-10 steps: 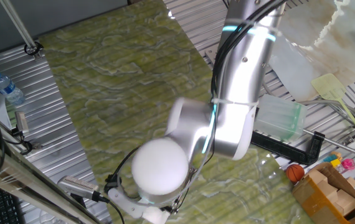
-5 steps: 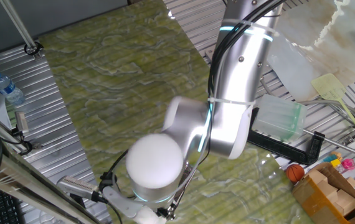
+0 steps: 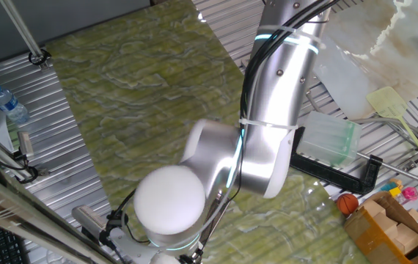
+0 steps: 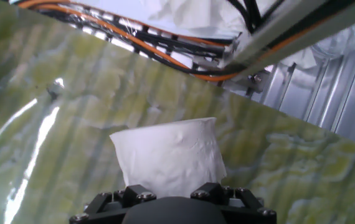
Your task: Take the roll of paper down from the shelf
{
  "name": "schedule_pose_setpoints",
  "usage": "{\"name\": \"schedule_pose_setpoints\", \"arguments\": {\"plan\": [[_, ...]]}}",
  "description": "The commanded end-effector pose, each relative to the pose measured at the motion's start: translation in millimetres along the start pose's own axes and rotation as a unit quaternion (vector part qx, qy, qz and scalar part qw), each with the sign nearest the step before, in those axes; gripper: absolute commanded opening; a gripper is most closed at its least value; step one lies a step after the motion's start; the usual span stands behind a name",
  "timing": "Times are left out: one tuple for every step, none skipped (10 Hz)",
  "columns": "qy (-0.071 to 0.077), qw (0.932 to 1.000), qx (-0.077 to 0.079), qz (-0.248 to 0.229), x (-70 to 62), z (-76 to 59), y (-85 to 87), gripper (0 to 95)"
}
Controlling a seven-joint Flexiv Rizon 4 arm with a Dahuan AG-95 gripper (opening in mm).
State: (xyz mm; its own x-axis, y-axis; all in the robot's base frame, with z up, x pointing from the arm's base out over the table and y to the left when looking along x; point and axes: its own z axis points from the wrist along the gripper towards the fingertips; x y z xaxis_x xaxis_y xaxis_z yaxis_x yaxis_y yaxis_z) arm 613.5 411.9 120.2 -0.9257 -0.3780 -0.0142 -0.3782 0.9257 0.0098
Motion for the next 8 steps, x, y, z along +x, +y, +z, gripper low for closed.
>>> {"name": "schedule_pose_setpoints", "arguments": {"plan": [[0.006,1.0,-0.002,0.002,-2.8,-2.9,1.2,0.0],[0.012,0.9999,-0.002,0.002,-2.9,-3.8,1.3,0.0],[0.014,0.9999,0.001,0.001,-1.5,-2.8,0.8,0.0],[0.014,0.9999,0.001,0.0,0.0,-1.7,0.3,0.0],[0.009,0.9999,0.001,-0.006,9.2,3.1,-2.4,0.0],[0.007,0.9999,0.0,-0.009,15.0,5.0,-3.7,0.0],[0.007,0.9999,0.0,-0.012,20.1,6.0,-3.4,0.0],[0.009,0.9999,0.001,-0.009,25.0,5.8,-1.0,0.0]]}}
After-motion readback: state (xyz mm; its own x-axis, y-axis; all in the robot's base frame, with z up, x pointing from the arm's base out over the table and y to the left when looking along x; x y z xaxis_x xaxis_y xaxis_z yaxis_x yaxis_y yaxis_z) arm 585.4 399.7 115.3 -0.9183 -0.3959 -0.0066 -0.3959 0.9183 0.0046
